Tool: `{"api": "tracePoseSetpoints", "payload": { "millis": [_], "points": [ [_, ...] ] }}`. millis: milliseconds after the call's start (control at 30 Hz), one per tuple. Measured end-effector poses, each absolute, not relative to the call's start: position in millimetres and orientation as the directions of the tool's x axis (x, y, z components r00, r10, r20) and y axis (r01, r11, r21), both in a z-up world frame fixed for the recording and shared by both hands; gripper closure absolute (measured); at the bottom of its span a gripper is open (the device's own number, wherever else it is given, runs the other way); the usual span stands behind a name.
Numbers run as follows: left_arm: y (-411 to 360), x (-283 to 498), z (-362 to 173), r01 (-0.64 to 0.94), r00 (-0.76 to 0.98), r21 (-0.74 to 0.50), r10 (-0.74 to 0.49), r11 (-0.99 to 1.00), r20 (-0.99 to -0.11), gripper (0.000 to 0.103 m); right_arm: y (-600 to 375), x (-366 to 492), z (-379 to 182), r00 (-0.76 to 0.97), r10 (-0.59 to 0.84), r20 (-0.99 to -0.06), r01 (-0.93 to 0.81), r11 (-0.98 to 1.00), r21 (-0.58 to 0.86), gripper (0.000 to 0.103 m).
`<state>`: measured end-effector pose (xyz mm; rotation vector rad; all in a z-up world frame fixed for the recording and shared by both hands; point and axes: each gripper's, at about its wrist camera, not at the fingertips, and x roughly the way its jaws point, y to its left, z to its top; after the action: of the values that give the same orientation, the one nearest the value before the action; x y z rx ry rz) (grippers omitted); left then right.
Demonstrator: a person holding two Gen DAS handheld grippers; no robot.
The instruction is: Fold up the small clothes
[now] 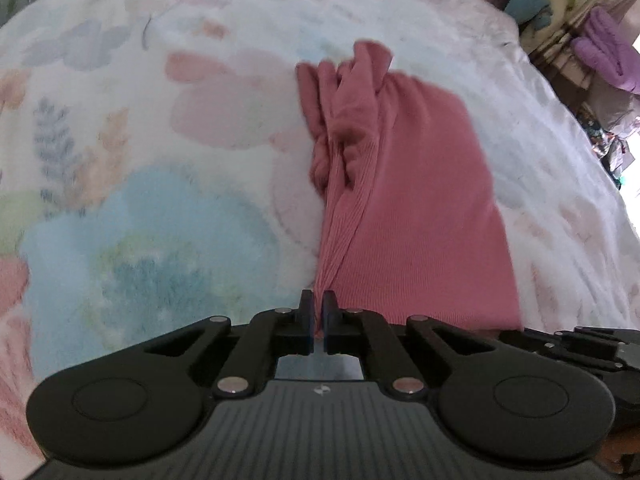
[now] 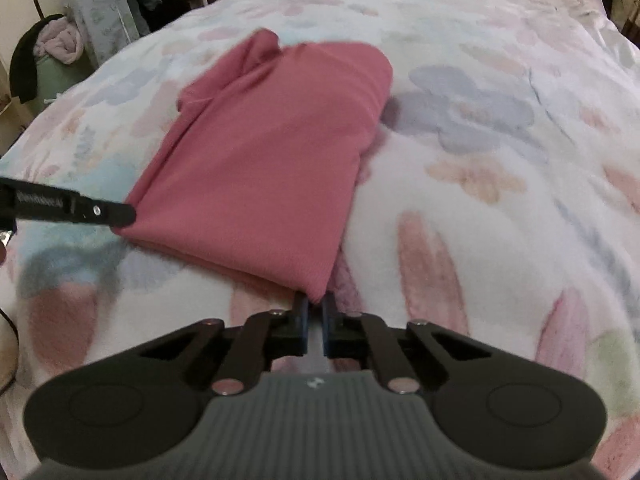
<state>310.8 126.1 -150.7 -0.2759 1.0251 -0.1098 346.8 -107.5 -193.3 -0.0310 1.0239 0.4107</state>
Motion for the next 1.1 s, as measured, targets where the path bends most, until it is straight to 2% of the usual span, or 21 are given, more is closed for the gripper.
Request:
{"api": "tracePoseSetpoints", "payload": {
  "millis": [100,200,333,500,567,633,667,700,733,800,900,1033,1067,1100],
  "points": [
    [129.1,309.3,-153.9,-0.062,0.499,-0.286,-0.218,0.956,-0.839,0.100,-111.1,344.6,-197.2,0.445,0.297,-0.845,-0.334,0.930,0.151,0.103],
    [134.1,309.4,-153.2,-0.089,0.479,-0.319,-0.240,0.944,-0.844,0.094,-115.3,346.0,-199.3,0.441,0.293,-0.848,-0.317,0.935,0.158,0.103],
    [139.9,300.6,-143.9,-0.089,0.439,-0.248,-0.185,0.965,-0.879,0.093,-119.7,341.6,-185.1,0.462,0.291,-0.838,-0.314,0.937,0.152,0.103],
    [151.0,293.8,-105.8,-0.056,0.531,-0.285,-0.213,0.957,-0.820,0.090,-133.1,342.5,-161.7,0.515,0.284,-0.809,-0.293,0.945,0.145,0.103],
    [151.8,302.5,-88.0,-0.041,0.574,-0.304,-0.226,0.952,-0.787,0.080,-138.4,348.5,-152.3,0.544,0.289,-0.788,-0.279,0.948,0.156,0.102],
    [150.1,317.7,-73.9,-0.022,0.618,-0.320,-0.239,0.947,-0.749,0.060,-140.3,356.3,-144.5,0.570,0.283,-0.771,-0.265,0.952,0.154,0.100],
    [147.7,327.2,-68.9,-0.009,0.636,-0.316,-0.239,0.949,-0.734,0.058,-142.0,360.7,-140.9,0.580,0.283,-0.764,-0.259,0.953,0.156,0.093],
    [143.6,338.4,-64.4,0.007,0.652,-0.304,-0.234,0.953,-0.721,0.055,-143.6,367.2,-137.6,0.590,0.282,-0.756,-0.250,0.955,0.161,0.079],
    [139.3,350.1,-61.1,0.022,0.670,-0.286,-0.227,0.958,-0.707,0.051,-143.5,371.5,-134.8,0.598,0.281,-0.750,-0.244,0.956,0.163,0.074],
    [133.0,371.6,-60.4,0.038,0.702,-0.266,-0.215,0.963,-0.679,0.044,-144.9,383.6,-131.5,0.616,0.284,-0.735,-0.240,0.956,0.168,0.071],
    [122.1,403.6,-71.5,0.052,0.727,-0.280,-0.229,0.959,-0.647,0.044,-145.3,400.7,-130.9,0.628,0.291,-0.722,-0.228,0.955,0.187,0.067],
    [115.5,438.1,-98.7,0.051,0.726,-0.303,-0.244,0.951,-0.643,0.046,-144.5,424.3,-138.3,0.635,0.306,-0.709,-0.204,0.952,0.228,0.066],
    [117.4,443.4,-105.6,0.039,0.726,-0.310,-0.240,0.950,-0.644,0.050,-143.1,429.7,-142.1,0.634,0.307,-0.710,-0.202,0.952,0.231,0.065],
    [119.9,449.2,-113.2,0.022,0.721,-0.332,-0.245,0.943,-0.648,0.061,-141.8,433.9,-145.9,0.632,0.305,-0.713,-0.203,0.952,0.227,0.065]
  ]
}}
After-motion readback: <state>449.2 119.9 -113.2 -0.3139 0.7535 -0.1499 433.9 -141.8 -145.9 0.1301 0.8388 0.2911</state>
